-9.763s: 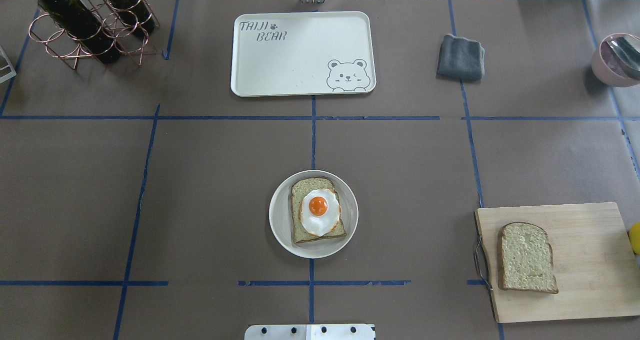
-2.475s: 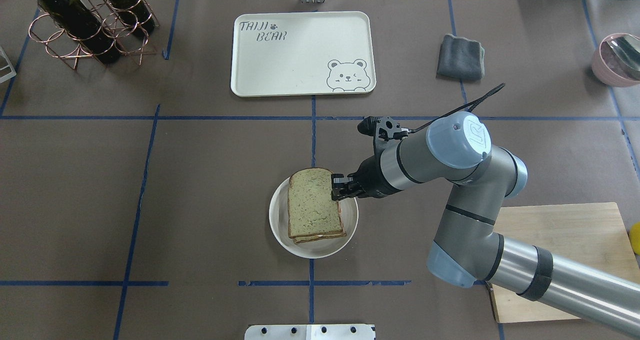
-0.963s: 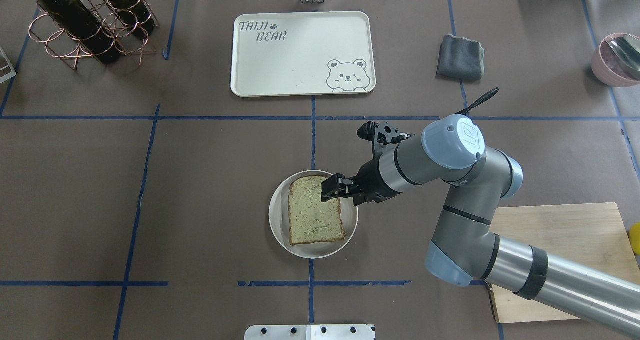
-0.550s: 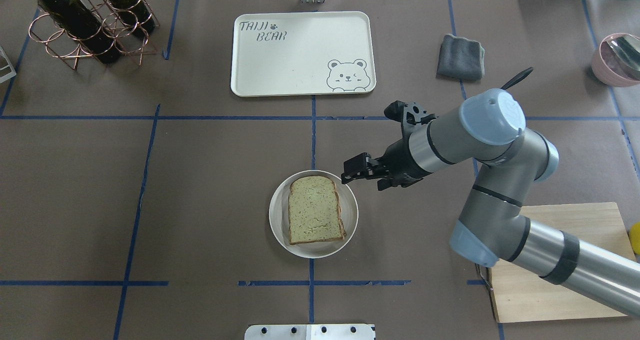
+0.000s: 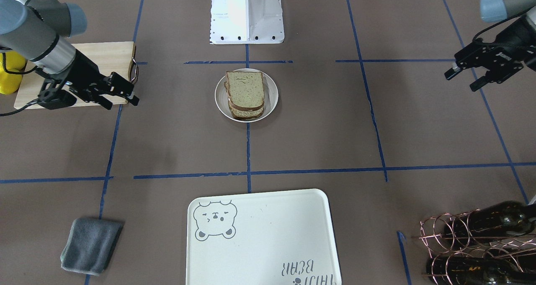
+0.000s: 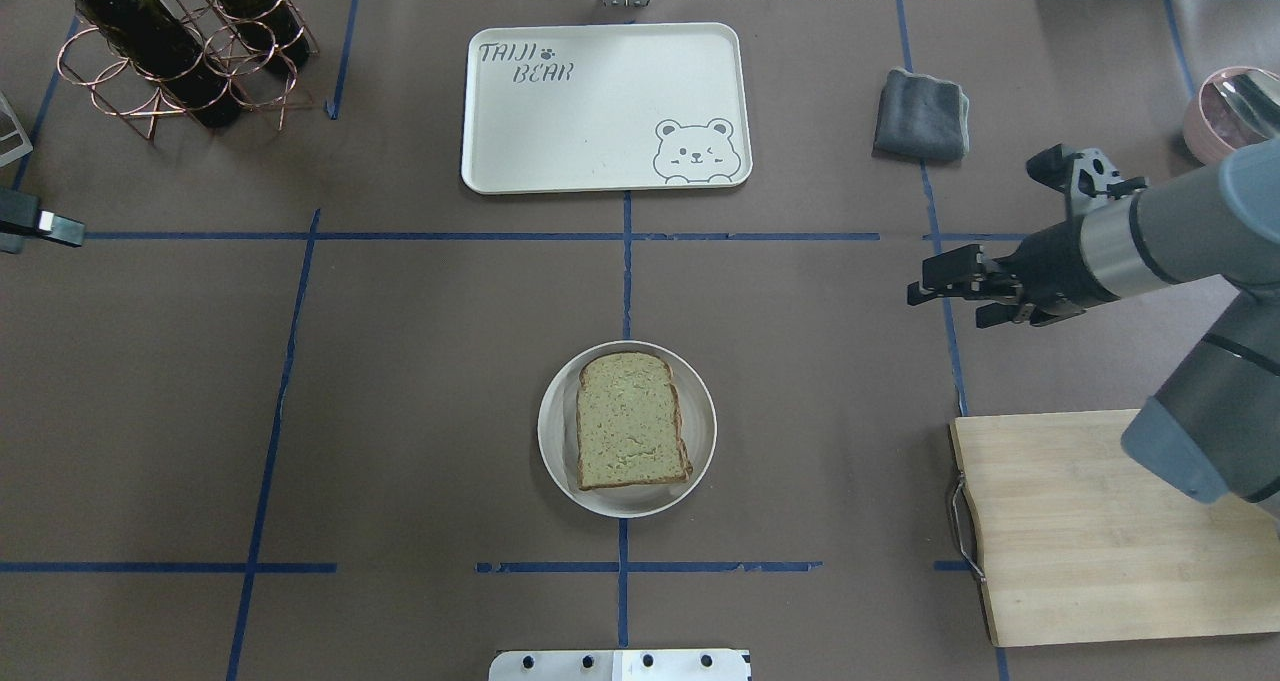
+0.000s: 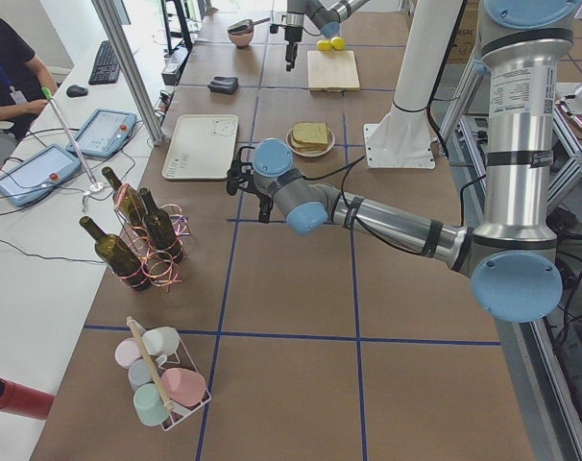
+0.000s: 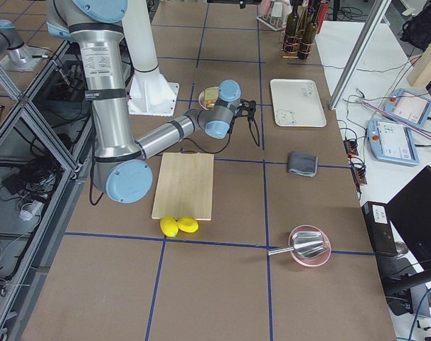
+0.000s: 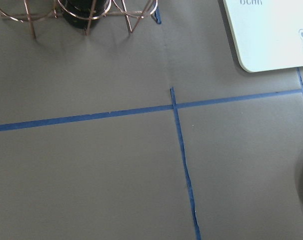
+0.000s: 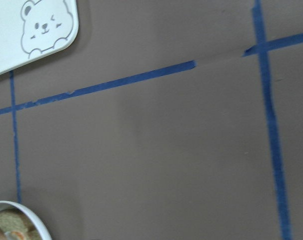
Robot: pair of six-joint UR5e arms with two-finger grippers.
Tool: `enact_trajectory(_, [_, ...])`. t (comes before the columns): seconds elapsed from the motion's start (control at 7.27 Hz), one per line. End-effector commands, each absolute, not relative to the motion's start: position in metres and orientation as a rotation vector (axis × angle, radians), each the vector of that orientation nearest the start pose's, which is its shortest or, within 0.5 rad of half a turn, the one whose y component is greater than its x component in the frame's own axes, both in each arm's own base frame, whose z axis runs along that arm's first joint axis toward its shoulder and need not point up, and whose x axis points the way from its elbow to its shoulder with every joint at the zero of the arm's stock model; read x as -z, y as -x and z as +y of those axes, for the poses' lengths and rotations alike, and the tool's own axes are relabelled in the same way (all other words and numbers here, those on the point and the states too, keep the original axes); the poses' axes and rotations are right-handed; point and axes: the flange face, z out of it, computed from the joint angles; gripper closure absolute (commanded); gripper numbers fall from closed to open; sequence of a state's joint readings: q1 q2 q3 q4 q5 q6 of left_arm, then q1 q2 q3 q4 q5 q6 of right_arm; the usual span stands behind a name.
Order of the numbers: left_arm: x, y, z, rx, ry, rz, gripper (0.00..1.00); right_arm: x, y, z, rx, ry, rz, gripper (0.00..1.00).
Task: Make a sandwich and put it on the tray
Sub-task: 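Withdraw the right gripper from the plate while the left arm reaches toward the plate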
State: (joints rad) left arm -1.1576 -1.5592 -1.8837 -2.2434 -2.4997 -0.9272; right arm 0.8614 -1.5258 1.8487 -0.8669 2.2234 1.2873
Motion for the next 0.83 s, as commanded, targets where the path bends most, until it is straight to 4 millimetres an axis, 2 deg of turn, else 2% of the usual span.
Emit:
enact_trajectory(0.0, [-0.344, -0.272, -0.440, 0.095, -0.037, 1.285, 0.01, -0.474, 0.215, -0.429, -0.128, -0.074, -1.082, 0.00])
enact_trajectory(0.14, [-0.315, -0.329, -0.421, 0.157, 0.031, 1.302, 0.06, -0.499, 0.189, -0.422, -0.088, -0.098, -1.051, 0.00])
enact_trajectory(0.28, [-0.309, -0.370, -0.398, 0.182, 0.070, 1.278, 0.11, -0.512, 0.177, -0.419, -0.065, -0.103, -1.036, 0.00])
enact_trajectory(0.41, [-0.295, -0.419, -0.384, 0.223, 0.045, 1.194, 0.13, -0.513, 0.175, -0.418, -0.066, -0.103, -1.034, 0.00])
enact_trajectory(0.55, [-0.282, -0.457, -0.377, 0.250, 0.025, 1.099, 0.17, -0.514, 0.175, -0.418, -0.068, -0.101, -1.032, 0.00])
enact_trajectory(0.69, [-0.262, -0.493, -0.366, 0.247, 0.011, 1.048, 0.23, -0.514, 0.175, -0.418, -0.067, -0.099, -1.031, 0.00])
